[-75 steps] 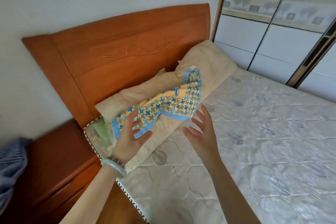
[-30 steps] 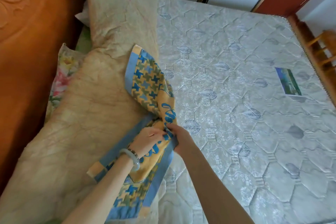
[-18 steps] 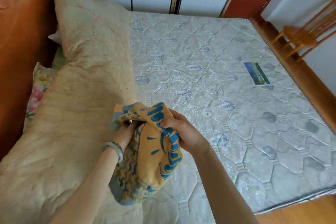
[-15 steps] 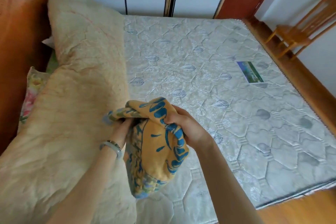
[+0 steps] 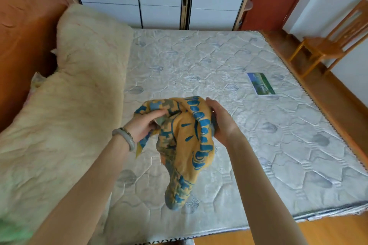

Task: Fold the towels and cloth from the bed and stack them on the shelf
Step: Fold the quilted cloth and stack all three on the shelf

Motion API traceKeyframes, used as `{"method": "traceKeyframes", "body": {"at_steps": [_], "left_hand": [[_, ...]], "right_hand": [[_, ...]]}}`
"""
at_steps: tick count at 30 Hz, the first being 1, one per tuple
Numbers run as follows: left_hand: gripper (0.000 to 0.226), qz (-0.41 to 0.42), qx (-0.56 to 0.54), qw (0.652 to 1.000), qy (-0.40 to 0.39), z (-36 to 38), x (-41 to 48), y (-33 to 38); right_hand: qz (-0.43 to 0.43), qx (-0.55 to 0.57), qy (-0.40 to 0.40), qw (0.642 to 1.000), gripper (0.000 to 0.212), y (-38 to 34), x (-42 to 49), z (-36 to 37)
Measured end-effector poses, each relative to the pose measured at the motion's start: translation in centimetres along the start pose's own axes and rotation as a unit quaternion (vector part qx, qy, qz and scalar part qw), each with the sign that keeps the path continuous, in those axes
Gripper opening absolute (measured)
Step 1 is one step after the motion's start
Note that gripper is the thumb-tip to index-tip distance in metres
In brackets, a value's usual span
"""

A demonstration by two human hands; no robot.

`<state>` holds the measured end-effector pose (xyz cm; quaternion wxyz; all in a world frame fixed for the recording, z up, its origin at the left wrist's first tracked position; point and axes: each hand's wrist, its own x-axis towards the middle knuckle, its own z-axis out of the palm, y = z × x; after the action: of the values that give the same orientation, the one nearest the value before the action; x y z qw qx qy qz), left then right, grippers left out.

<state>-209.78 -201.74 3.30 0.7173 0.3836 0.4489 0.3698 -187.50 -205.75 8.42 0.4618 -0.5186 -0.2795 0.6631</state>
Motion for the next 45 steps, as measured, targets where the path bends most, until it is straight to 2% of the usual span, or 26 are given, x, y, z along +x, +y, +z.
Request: {"method": "traceKeyframes", "body": {"at_steps": [4, 6, 9, 10, 12, 14, 16, 19, 22, 24, 27, 30, 33, 35, 37, 41, 45], "left_hand": [[0.015, 0.002, -0.026, 0.997, 0.070, 1.1, -0.5, 0.3], [0.016, 0.020, -0.005, 0.998, 0.052, 0.6, -0.9, 0.7], [0.020, 0.004, 0.103, 0.994, 0.034, -1.1, -1.2, 1.4], [0.024, -0.007, 0.130, 0.990, 0.046, -1.6, -1.1, 1.6], [0.016, -0.023, 0.180, 0.979, 0.091, -2.7, -0.5, 2.0], [0.032, -0.043, 0.205, 0.969, 0.128, -4.2, 0.1, 2.7], [0.038, -0.051, 0.234, 0.955, 0.174, -5.6, 0.4, 3.5], [0.063, -0.037, 0.329, 0.909, 0.253, -7.7, 1.3, 4.9], [0.073, -0.100, 0.387, 0.887, 0.230, -9.0, 2.4, 6.2], [0.077, -0.154, 0.354, 0.904, 0.186, -9.7, 2.8, 7.3], [0.041, -0.155, 0.247, 0.946, 0.145, -9.9, 3.8, 8.0], [0.006, -0.147, 0.222, 0.939, 0.218, -10.5, 5.8, 7.5], [0.013, -0.129, 0.211, 0.933, 0.261, -11.4, 8.7, 6.6], [0.035, -0.086, 0.216, 0.928, 0.290, -11.8, 10.4, 6.2], [0.042, -0.037, 0.186, 0.933, 0.305, -12.7, 12.0, 6.5], [0.043, 0.022, 0.176, 0.930, 0.323, -17.8, 16.8, 6.1], [0.033, 0.057, 0.184, 0.914, 0.356, -13.3, 14.1, 9.2]], "right_hand": [[-0.058, -0.083, 0.163, 0.981, 0.017, -0.6, 0.1, -6.6], [-0.068, -0.112, 0.208, 0.969, 0.021, -1.3, -0.3, -9.3], [-0.116, -0.191, 0.278, 0.934, 0.017, -2.8, -0.5, -11.9], [-0.131, -0.226, 0.297, 0.919, 0.013, -3.4, -0.6, -12.6], [-0.143, -0.291, 0.333, 0.885, 0.021, -4.7, -0.6, -14.0], [-0.138, -0.335, 0.354, 0.862, 0.025, -5.9, -0.7, -15.4], [-0.135, -0.353, 0.370, 0.849, 0.027, -6.8, -0.6, -16.2], [-0.125, -0.345, 0.385, 0.847, 0.025, -7.5, -0.6, -16.5], [-0.116, -0.344, 0.400, 0.842, 0.024, -8.2, -0.1, -16.5], [-0.091, -0.337, 0.410, 0.842, 0.023, -8.4, 0.6, -16.5], [-0.058, -0.336, 0.427, 0.837, 0.027, -8.7, 1.7, -16.7], [-0.026, -0.358, 0.430, 0.828, 0.011, -8.5, 3.9, -17.0], [0.013, -0.376, 0.424, 0.824, 0.030, -7.8, 6.7, -16.5], [0.025, -0.377, 0.422, 0.824, 0.030, -7.5, 8.4, -15.8], [0.024, -0.363, 0.425, 0.829, 0.027, -7.5, 10.2, -15.6], [-0.035, -0.347, 0.436, 0.829, 0.025, -8.5, 13.1, -15.6], [-0.085, -0.313, 0.434, 0.840, 0.019, -8.8, 15.0, -16.0]]}}
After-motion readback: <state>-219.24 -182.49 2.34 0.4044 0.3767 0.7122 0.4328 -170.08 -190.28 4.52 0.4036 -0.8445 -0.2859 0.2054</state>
